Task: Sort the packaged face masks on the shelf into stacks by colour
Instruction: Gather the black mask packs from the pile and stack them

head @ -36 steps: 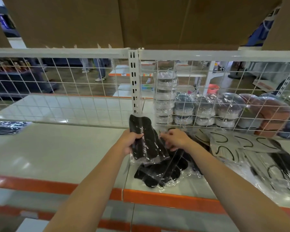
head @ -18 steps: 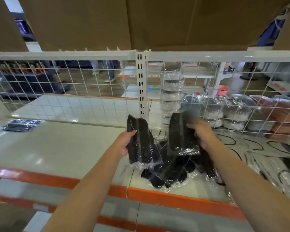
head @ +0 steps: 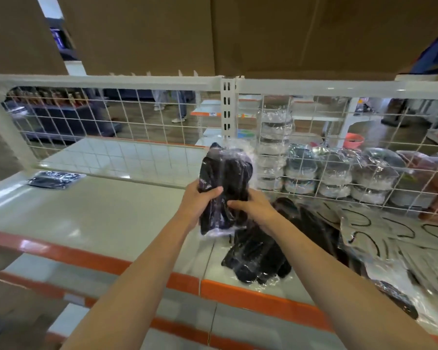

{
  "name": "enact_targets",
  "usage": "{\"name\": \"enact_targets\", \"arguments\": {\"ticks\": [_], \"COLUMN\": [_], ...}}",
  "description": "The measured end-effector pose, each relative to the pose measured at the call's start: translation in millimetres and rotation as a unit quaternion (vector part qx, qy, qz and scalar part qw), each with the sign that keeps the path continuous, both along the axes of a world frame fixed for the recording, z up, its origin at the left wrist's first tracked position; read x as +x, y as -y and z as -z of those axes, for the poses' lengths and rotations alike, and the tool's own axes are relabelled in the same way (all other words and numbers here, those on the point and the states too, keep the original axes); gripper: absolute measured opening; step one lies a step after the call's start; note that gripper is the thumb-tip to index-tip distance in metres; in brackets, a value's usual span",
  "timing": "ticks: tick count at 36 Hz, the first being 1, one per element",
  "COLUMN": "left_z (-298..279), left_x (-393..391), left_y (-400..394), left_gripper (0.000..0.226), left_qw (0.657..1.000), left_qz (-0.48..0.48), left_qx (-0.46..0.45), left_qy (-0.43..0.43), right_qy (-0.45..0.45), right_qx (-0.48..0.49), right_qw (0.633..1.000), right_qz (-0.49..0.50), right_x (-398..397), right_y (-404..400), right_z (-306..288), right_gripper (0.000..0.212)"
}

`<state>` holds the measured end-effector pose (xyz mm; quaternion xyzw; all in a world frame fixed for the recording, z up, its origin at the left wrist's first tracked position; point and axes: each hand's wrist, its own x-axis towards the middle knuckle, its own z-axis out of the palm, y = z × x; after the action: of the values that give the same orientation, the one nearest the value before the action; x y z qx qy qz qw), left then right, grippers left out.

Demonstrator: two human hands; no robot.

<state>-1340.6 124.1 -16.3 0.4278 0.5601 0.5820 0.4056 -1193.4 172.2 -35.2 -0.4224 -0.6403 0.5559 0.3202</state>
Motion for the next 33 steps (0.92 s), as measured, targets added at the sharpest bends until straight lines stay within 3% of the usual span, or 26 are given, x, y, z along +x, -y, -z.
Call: {"name": "enact_targets", "arguments": {"ticks": [5,9,12,14,17,18,20,22,23,26,28,30,33], "left_z": [-9,21,41,45,37,33,26,22,22,22,20,18,23], "left_x": [-47,-80,-91,-96,-112,-119,-129,-132,-131,-132,-146,-167,-192], "left_y": [20,38,40,35,26,23,17,14,14,16,19,24,35], "left_gripper": [0.015,0.034,0.027,0.021,0.036,0.041,0.043,0.044,0.044,0.043,0.031,0.02,0.028], "left_qw": [0.999,0.998,0.996,0.993,0.974,0.962,0.937,0.925,0.925,0.933,0.941,0.961,0.982], "left_qz": [-0.013,-0.039,-0.076,-0.109,-0.153,-0.152,-0.142,-0.122,-0.109,-0.072,-0.08,-0.111,-0.139], "left_qx": [0.038,0.003,-0.041,-0.05,-0.029,-0.016,0.003,0.007,0.006,0.02,0.057,0.08,0.084], "left_qy": [-0.032,-0.045,-0.037,-0.002,0.165,0.228,0.319,0.361,0.364,0.353,0.322,0.242,0.094], "right_qy": [-0.04,0.018,0.074,0.102,0.121,0.108,-0.016,-0.171,-0.205,-0.234,-0.215,-0.181,-0.127], "right_qx": [0.029,0.013,-0.003,-0.011,-0.016,-0.039,-0.161,-0.262,-0.272,-0.235,-0.173,-0.105,-0.049], "right_qw": [0.998,0.996,0.992,0.99,0.992,0.993,0.986,0.949,0.94,0.943,0.961,0.978,0.991], "right_qz": [-0.03,-0.083,-0.1,-0.092,-0.03,0.0,0.035,0.025,0.017,0.028,0.036,0.02,-0.002], "right_x": [-52,-72,-84,-94,-102,-103,-104,-108,-111,-124,-126,-119,-105], "right_y": [8,18,21,21,15,13,11,12,12,8,2,-6,-16], "right_z": [-5,19,35,38,41,42,45,42,40,28,18,10,6], "right_gripper": [0.029,0.021,0.024,0.024,0.034,0.04,0.046,0.043,0.044,0.043,0.035,0.031,0.031]}}
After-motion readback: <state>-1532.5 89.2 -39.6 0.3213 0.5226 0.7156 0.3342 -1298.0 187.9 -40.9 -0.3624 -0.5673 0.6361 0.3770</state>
